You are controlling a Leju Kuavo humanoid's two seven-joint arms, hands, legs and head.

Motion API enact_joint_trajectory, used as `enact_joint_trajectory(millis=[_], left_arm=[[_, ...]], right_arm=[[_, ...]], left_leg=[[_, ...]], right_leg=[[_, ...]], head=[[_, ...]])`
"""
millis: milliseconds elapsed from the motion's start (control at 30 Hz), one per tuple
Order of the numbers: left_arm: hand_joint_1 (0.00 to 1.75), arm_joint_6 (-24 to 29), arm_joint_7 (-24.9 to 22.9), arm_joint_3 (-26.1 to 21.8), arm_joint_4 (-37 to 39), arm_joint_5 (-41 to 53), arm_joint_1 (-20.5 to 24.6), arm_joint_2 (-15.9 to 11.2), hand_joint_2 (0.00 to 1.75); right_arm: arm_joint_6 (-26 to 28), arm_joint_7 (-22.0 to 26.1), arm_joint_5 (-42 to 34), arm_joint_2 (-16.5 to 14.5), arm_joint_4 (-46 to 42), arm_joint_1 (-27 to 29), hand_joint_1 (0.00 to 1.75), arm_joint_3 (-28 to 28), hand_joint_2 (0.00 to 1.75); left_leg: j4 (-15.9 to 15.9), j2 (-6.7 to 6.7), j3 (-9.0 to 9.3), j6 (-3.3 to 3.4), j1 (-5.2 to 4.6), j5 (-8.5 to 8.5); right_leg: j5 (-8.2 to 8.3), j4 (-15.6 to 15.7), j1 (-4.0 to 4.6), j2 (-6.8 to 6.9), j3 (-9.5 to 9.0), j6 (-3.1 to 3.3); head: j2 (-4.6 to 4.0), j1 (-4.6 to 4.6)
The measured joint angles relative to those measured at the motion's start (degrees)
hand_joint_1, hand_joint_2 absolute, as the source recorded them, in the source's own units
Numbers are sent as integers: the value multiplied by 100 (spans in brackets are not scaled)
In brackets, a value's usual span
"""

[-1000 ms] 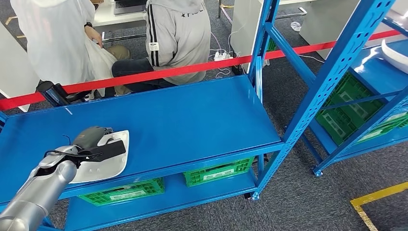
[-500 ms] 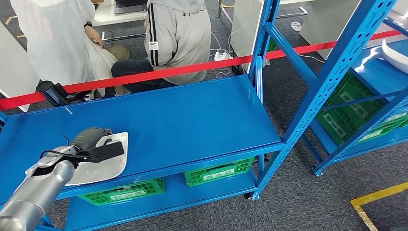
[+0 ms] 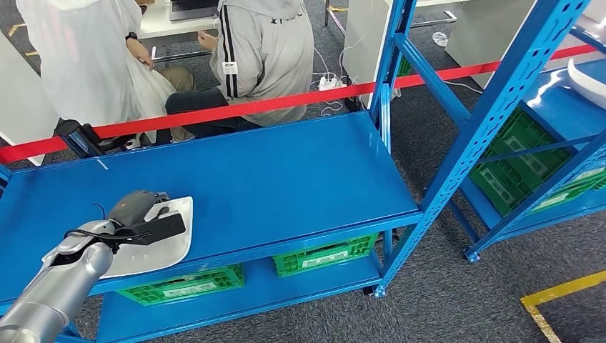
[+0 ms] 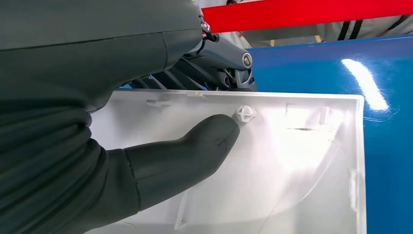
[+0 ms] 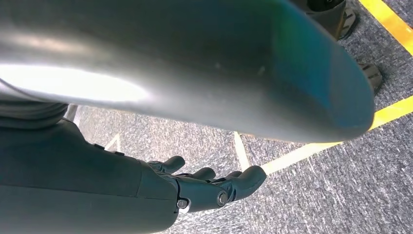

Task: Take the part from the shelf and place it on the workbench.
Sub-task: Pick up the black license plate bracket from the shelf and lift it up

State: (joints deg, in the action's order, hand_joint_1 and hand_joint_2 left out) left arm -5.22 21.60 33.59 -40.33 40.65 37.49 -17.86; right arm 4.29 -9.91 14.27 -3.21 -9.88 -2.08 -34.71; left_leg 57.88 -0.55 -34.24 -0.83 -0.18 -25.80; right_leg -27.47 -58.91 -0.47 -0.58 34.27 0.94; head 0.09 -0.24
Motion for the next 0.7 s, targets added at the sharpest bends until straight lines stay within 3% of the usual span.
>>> enact_joint_trajectory(millis=[300,700], left_arm=[[175,166,187,-37,-125,-278,-88,72,175],[175,1020,327,-402,-762,-948,4,545,175]], right_arm=[[3,10,-22,1,0,1,0,-21,0],[33,74,-17,2,0,-1,0,-106,0]], left_leg=[[0,-1,-1,0,0,0],[1,-1,-2,1,-1,-1]], right_leg=[[-1,1,0,0,1,-2],[0,3,-1,2,1,-2]], head=[[0,0],[0,1]])
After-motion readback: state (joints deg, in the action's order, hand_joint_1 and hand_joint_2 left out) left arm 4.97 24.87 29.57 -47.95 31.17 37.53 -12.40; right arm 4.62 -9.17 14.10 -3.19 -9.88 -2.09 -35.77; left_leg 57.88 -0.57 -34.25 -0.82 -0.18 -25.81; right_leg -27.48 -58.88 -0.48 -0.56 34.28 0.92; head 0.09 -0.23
